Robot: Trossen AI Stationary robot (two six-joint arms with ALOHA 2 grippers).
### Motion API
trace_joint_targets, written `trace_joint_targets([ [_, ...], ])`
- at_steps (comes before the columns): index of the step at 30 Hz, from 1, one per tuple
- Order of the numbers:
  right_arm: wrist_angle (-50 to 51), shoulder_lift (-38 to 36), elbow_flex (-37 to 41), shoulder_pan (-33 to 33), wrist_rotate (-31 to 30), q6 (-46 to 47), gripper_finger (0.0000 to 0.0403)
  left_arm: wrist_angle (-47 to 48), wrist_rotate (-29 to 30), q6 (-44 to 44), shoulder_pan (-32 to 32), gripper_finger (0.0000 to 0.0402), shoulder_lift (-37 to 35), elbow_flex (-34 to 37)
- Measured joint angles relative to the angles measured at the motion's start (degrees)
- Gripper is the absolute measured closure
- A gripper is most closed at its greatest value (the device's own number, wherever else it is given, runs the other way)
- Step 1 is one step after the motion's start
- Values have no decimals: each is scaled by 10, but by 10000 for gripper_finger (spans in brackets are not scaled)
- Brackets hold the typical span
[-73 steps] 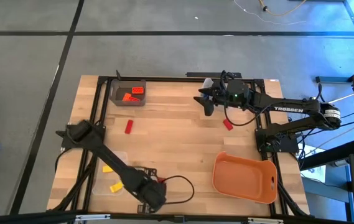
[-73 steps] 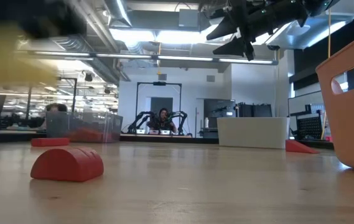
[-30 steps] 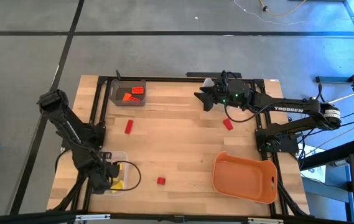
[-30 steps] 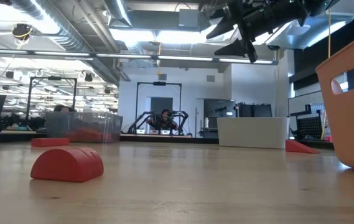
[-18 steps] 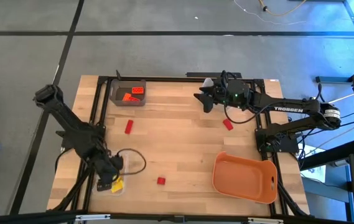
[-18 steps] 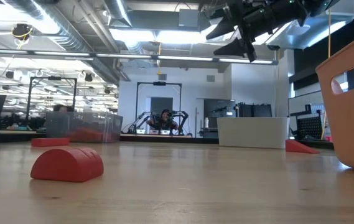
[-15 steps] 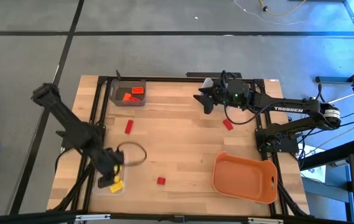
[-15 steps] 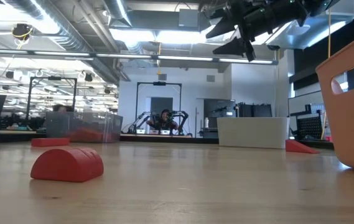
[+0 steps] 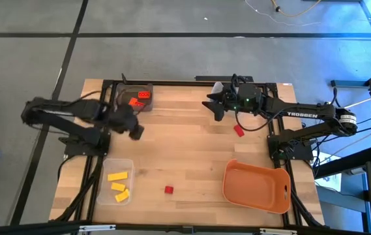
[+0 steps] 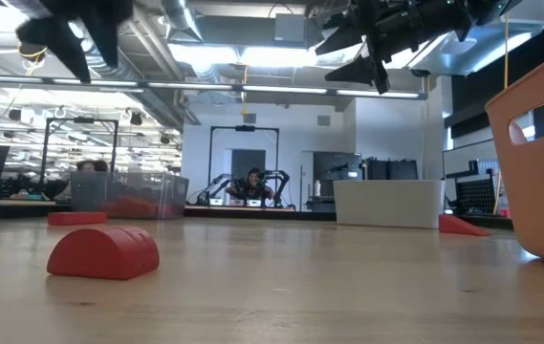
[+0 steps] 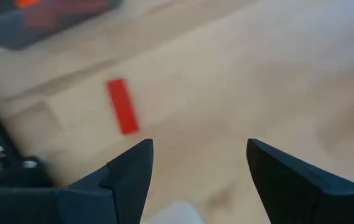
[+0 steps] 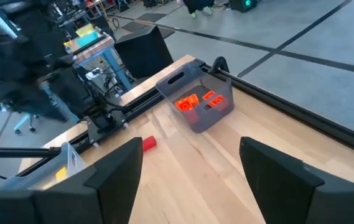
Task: Sort & place blocks by color
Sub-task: Put the top left red block into the orange bin
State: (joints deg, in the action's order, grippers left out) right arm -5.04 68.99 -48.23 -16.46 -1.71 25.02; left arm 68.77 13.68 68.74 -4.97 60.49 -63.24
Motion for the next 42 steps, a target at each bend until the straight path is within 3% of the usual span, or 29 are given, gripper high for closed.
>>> trace_joint_targets([
  [4, 2, 0, 0, -2, 1, -13, 134, 15, -28, -67, 100, 153, 54, 0],
  [9, 4, 3, 0, -2, 3, 0, 134, -13, -13, -97, 151, 153, 122, 19],
  [15, 8, 3, 0, -2, 4, 3, 134, -154, -49, -64, 155, 153, 141, 135],
  [20, 9, 6, 0, -2, 3, 3, 134, -194, -26, -4, 152, 153, 140, 203],
  [37, 12, 7, 0, -2, -1, 18, 134, -304, -61, 29, 176, 155, 167, 321],
  [42, 10, 7, 0, -2, -2, 20, 134, -303, -75, 15, 176, 189, 167, 326],
])
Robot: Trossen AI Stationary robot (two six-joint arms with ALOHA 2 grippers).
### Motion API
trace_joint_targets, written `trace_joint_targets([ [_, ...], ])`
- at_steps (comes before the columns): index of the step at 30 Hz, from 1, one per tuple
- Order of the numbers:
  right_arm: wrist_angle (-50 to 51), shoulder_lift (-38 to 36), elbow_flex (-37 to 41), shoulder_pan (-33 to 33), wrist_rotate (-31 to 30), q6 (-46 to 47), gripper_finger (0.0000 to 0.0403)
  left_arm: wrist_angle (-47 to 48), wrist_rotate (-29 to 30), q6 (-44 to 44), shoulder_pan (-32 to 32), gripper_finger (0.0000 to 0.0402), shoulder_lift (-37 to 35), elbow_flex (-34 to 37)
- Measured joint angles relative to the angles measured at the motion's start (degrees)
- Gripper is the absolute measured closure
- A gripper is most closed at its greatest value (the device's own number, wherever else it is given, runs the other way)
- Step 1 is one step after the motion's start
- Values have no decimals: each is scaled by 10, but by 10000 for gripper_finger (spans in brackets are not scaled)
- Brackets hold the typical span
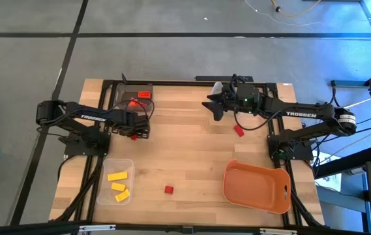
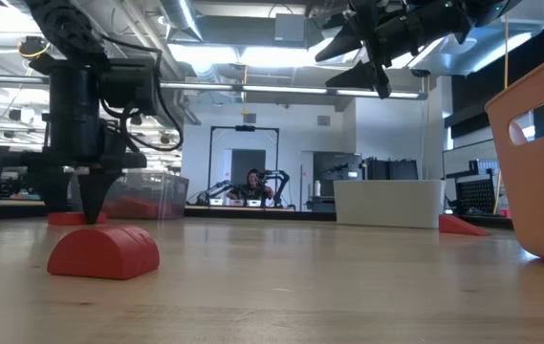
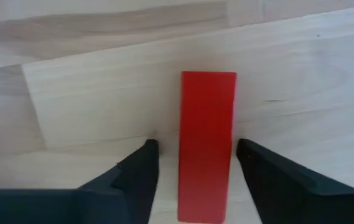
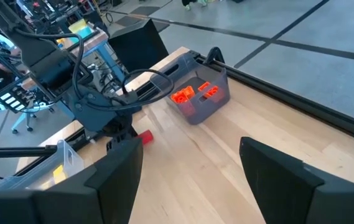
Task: Sort & place blocks by color
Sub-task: Put the top left red block into the orange bin
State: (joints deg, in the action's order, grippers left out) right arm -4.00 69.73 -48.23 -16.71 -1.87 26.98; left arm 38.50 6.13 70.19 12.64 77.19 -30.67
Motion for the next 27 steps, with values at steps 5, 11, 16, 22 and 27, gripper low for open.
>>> trace_joint_targets([
  [5, 0, 0, 0, 0, 0, 12, 134, -4, -7, -13, -11, 290, 2, -12],
  [11, 0, 0, 0, 0, 1, 12, 134, 0, -33, -82, -37, 314, -23, -60],
  [16, -5, 0, 0, 0, 44, -6, 134, 4, -5, -158, -69, 314, -78, -136],
  [22, -18, 0, 0, 1, 186, -71, 134, 11, 43, -258, -142, 314, -87, -258],
  [27, -17, 0, 0, 6, 271, 25, 134, 34, 147, -312, -204, 314, -39, -331],
])
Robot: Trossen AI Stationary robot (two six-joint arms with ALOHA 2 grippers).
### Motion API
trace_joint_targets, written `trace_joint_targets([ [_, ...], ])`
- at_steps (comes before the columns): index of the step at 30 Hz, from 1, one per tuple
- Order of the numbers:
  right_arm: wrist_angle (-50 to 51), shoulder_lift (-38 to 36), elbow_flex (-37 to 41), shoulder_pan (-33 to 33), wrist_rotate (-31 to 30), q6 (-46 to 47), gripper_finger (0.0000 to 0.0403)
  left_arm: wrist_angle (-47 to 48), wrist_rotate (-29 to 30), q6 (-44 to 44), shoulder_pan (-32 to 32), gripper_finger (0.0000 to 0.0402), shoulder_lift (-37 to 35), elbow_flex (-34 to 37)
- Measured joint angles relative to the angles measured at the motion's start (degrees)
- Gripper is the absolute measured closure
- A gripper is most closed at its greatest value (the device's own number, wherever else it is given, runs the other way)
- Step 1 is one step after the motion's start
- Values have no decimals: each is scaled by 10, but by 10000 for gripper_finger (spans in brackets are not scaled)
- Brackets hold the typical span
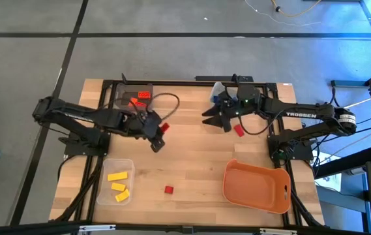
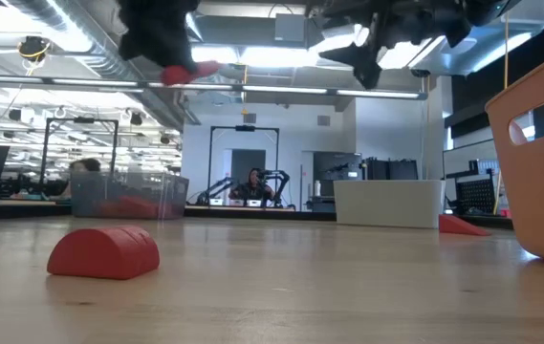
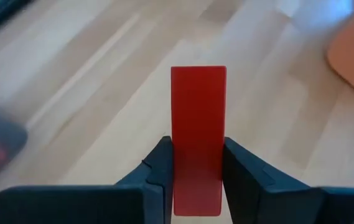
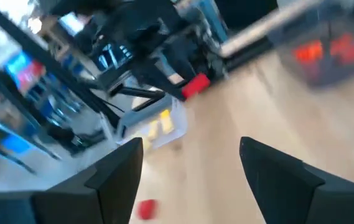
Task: Sort & place blocks by color
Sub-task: Put the top left red block into the orange bin
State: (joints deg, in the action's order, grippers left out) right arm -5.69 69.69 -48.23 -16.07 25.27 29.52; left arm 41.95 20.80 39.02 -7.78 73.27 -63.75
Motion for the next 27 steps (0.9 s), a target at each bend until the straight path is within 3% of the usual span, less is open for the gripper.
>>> trace_joint_targets([
  [6, -4, 29, 0, 44, -50, 240, 134, 0, 12, -88, -20, 314, 85, -45],
  [11, -9, 87, 0, 110, -115, 335, 134, -4, 12, -162, -20, 314, 155, -85],
  [20, -49, 168, 0, 188, -274, 428, 134, -46, -23, -231, -31, 314, 206, -114],
  [27, -133, 202, 0, 206, -285, 453, 134, -65, -20, -231, -31, 314, 206, -114],
])
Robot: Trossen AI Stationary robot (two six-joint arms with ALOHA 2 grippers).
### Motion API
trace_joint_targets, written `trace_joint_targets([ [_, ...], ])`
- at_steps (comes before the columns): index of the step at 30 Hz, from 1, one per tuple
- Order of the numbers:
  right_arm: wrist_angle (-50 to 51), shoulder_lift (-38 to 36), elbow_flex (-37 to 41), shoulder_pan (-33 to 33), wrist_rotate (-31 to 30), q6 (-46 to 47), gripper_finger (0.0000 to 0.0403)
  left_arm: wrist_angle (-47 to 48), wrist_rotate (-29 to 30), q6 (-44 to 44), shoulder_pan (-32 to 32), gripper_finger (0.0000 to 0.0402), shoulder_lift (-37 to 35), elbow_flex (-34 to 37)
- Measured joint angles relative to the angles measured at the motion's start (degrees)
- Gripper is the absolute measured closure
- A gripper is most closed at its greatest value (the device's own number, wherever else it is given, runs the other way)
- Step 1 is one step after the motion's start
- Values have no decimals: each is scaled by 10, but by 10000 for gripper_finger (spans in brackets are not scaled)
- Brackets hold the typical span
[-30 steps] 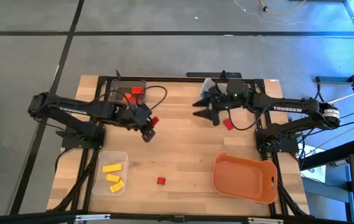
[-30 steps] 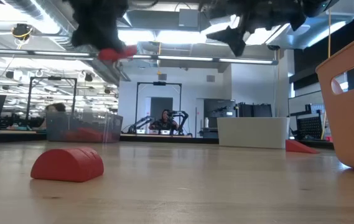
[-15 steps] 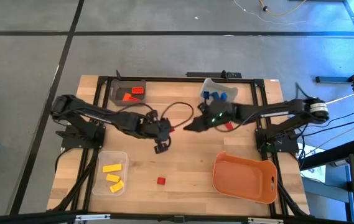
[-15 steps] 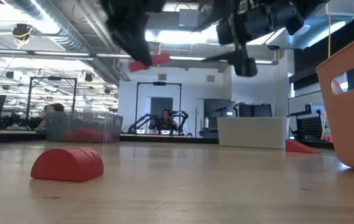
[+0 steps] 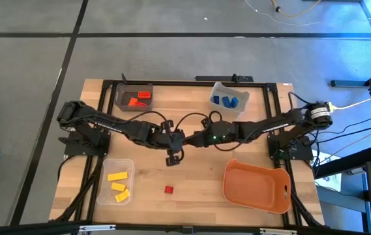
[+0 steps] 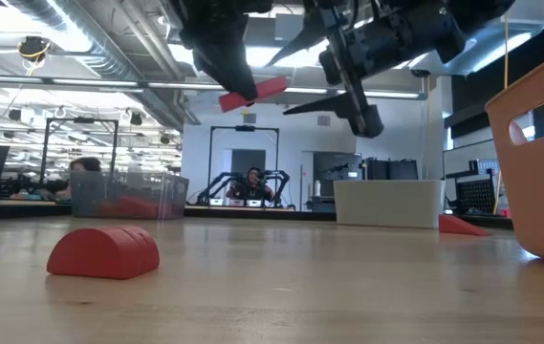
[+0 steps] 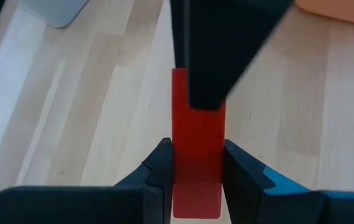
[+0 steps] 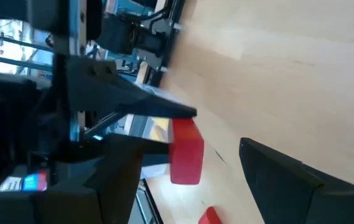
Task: Sort & place blocks by color
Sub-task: Put the top left red block into the orange bin
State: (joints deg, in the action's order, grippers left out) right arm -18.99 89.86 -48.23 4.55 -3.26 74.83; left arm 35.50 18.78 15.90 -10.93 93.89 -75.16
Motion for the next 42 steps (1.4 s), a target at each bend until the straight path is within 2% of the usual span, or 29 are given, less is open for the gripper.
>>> trace_joint_targets([
  [7, -27, 25, 0, 13, -26, 14, 137, -3, -2, 0, 2, 314, 0, 0],
  [11, -32, 25, 0, 13, -32, 11, 160, -3, -3, 0, 2, 314, 0, 0],
  [15, -31, 25, 0, 13, -32, 9, 204, -5, -3, 0, 2, 314, 0, 0],
  [23, -43, 23, 0, 13, -34, 7, 337, -10, 0, 1, 5, 314, 0, 0],
  [24, -44, 23, 0, 12, -33, 14, 344, -12, 3, 2, 5, 314, 0, 1],
  [27, -43, 21, 0, 12, -33, 1, 343, -17, -1, 2, 8, 291, 0, 1],
  [32, -40, 22, 0, 8, -25, -25, 343, -17, -97, 11, 36, 205, -16, -1],
  [36, -11, 15, 0, -3, -7, -40, 343, 12, -146, 58, 52, 169, -47, 0],
  [39, 27, -13, -2, -16, 12, -77, 343, 43, -132, 62, 52, 165, -86, -1],
  [42, 88, -52, 0, -28, 10, -141, 343, 35, -81, 64, 32, 166, -133, 10],
])
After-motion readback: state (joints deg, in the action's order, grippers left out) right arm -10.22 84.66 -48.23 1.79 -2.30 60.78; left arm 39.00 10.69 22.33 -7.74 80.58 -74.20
